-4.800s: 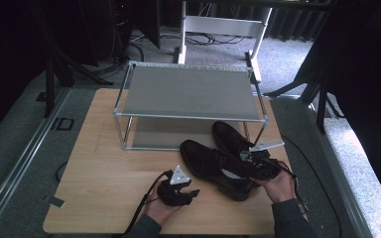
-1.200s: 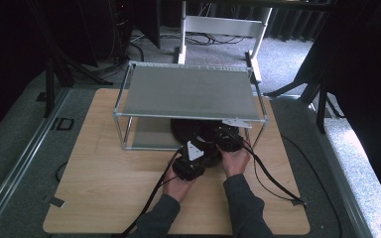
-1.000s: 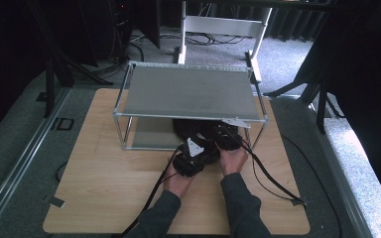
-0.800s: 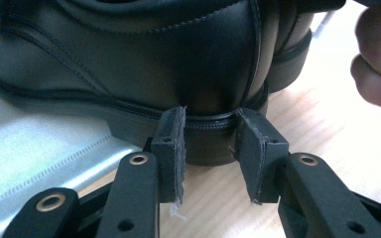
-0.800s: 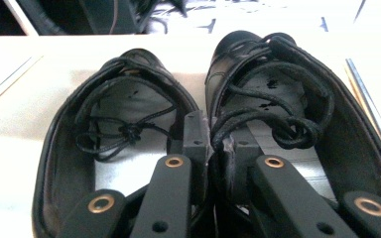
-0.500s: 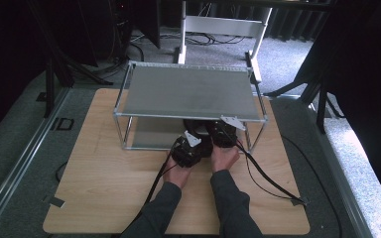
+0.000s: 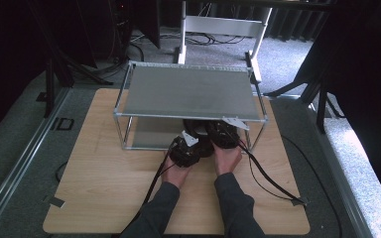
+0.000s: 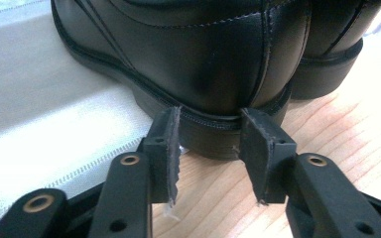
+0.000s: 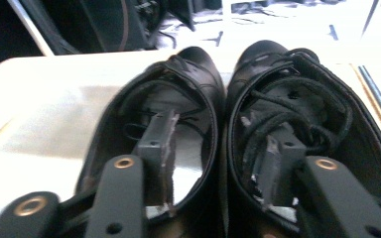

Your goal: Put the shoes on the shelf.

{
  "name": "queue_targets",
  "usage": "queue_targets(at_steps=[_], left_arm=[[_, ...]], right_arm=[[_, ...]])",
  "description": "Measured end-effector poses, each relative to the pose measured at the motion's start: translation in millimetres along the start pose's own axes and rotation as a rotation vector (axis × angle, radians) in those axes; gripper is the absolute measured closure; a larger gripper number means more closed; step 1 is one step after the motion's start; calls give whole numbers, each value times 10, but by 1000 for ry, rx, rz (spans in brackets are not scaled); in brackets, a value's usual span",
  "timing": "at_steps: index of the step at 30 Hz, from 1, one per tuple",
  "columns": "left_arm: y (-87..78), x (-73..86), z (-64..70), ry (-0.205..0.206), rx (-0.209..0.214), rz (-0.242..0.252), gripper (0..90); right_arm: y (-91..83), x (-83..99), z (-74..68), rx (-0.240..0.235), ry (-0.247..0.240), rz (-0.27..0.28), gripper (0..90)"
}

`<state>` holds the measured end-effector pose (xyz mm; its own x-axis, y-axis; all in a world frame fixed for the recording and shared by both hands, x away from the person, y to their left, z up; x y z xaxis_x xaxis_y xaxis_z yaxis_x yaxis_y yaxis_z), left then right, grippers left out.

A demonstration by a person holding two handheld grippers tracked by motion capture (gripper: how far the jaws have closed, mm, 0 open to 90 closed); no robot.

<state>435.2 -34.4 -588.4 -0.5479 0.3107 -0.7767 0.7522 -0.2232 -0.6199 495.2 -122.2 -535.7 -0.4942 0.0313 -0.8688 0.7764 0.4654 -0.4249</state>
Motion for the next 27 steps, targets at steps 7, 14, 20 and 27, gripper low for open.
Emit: queue_targets(at_steps=[7,14,20,27], left_arm=[[-27,-21,67,-7,32,18,495],[20,-24,80,-17,20,13,429],[87,-23,124,-14,15,-4,418],[108,-33,125,-15,16,-6,400]], right_arm=[[-255,-22,-65,-50,-131,-5,470],[-571,-2,196,-59,-150,-2,392],[-559,246,462,-62,-131,-92,310],[-353,453,460,-106,-120,-157,292]])
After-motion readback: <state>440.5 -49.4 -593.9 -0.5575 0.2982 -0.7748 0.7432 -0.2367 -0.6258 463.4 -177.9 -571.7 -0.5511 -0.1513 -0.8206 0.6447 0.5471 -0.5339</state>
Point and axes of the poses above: each handheld gripper's, and its own axes: y roughly forward along the jaws, x roughly out of its underside, z roughly to its right, the point moved 10 cm from there along y, roughly forward along the jaws, and after that the axes turned 12 degrees about -x, right-handed, at the moved point
